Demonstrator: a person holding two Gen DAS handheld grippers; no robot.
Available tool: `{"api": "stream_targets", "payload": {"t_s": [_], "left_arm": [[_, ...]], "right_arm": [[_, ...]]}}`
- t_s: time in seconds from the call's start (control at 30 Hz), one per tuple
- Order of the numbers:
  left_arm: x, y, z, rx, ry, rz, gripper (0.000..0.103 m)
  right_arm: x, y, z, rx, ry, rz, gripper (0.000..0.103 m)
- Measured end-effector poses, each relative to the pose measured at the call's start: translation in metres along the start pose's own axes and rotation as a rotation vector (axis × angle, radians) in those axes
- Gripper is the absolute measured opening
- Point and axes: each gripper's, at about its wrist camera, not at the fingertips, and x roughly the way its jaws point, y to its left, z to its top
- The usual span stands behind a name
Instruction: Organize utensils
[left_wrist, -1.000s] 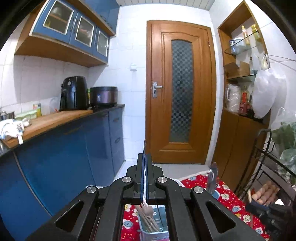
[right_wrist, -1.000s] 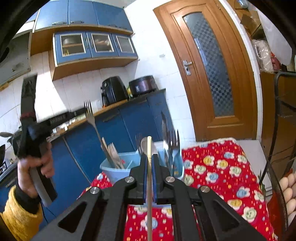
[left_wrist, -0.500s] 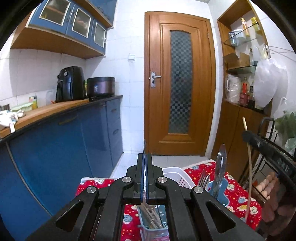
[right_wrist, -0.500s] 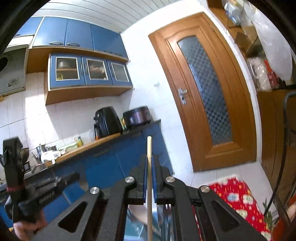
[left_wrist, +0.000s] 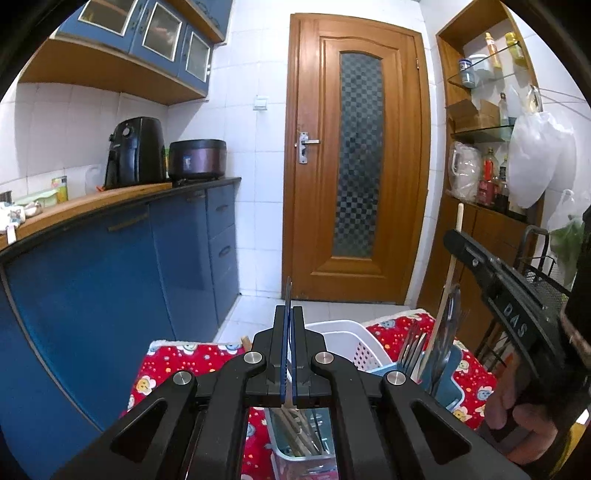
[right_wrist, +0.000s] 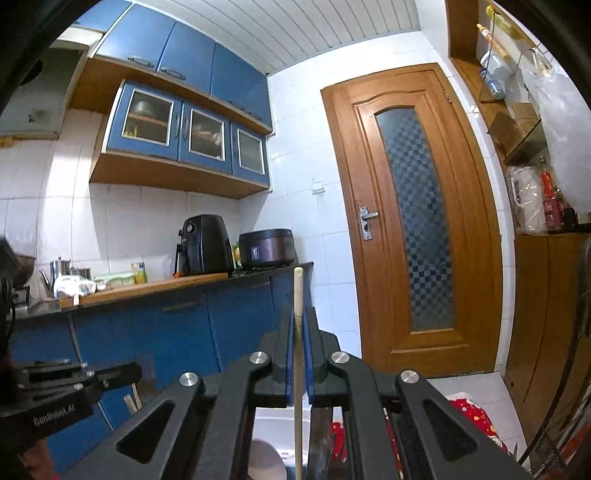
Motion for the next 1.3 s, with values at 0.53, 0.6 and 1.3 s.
{"api": "stream_targets", "payload": {"t_s": [0.53,0.6,1.3], "left_arm": [[-0.007,-0.008,-0.01,-0.022,0.055,-0.067,0.017],[-0.011,-0.005,-0.008,-0.045,0.059,-0.069,0.018],[-0.095,-0.016,-0.037,-0.071,0.029,-0.058,0.062]], "right_arm": [[-0.028,0.002,0.002,0.031,0.118,0.114,0.038],[-0.036,0.002,0.008,0.039,0.117,0.119,0.038],[-0.12,0.017,-0.012,0.092,0.304,0.112,0.068]]}}
